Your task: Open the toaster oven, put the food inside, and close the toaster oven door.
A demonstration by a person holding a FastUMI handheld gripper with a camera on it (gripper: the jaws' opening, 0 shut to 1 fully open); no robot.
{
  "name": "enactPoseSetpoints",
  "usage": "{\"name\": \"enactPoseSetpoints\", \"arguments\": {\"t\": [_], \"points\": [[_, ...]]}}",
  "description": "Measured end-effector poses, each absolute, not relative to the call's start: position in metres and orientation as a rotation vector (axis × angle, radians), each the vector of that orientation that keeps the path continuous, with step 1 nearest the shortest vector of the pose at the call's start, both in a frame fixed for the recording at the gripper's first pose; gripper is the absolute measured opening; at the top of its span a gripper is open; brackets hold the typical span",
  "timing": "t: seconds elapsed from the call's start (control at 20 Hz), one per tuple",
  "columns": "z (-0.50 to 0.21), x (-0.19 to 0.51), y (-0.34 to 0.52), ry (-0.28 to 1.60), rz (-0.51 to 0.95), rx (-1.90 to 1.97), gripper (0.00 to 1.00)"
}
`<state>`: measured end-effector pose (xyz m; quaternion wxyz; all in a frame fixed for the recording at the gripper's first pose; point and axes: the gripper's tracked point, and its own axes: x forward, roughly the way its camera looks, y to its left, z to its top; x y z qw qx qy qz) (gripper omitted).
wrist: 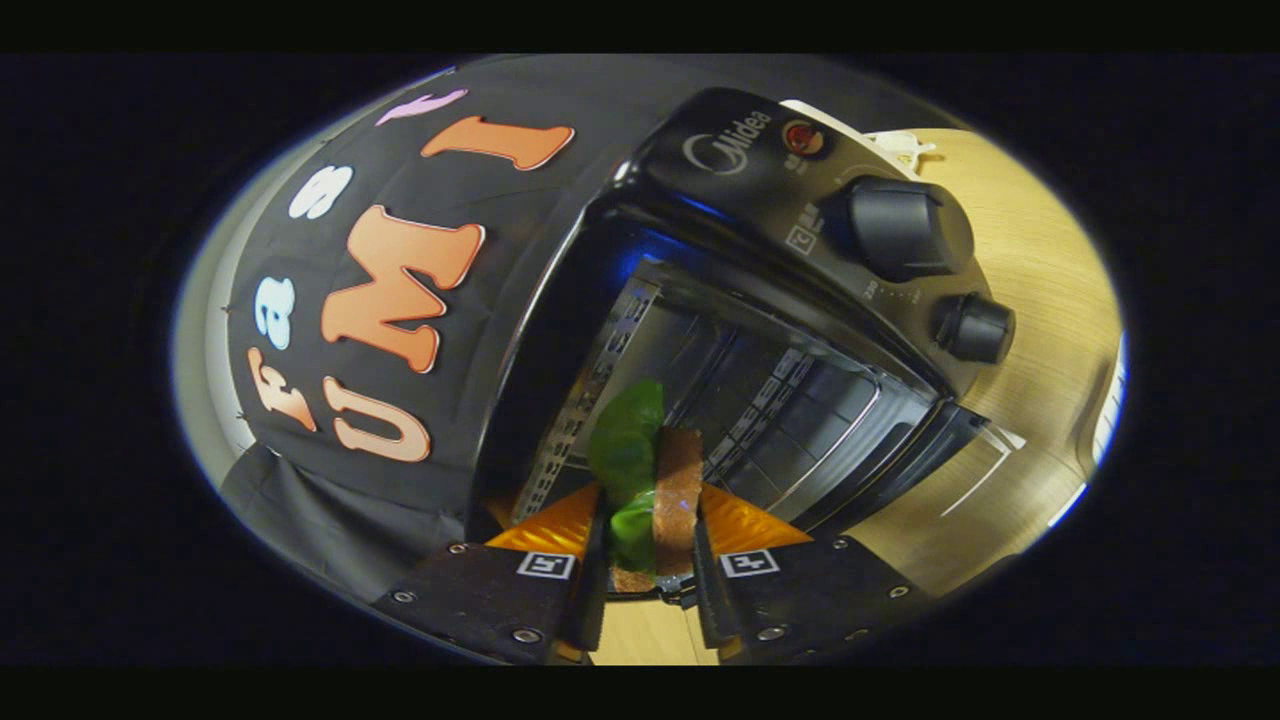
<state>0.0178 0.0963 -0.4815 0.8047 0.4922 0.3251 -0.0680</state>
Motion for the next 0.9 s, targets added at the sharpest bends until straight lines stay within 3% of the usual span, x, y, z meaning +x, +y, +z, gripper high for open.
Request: {"name": "enactPoseSetpoints", "arguments": {"t": [0.25, 0.5, 0.9], "points": [[-0.482, 0.006, 0.085, 0.734, -0.179, 0.957, 0.59], [-0.479, -0.025, 0.089, 0.861, -0.148, 0.947, 0.94], [-0.445, -0.073, 0.081, 0.947, -0.048, 0.893, 0.97]]}}
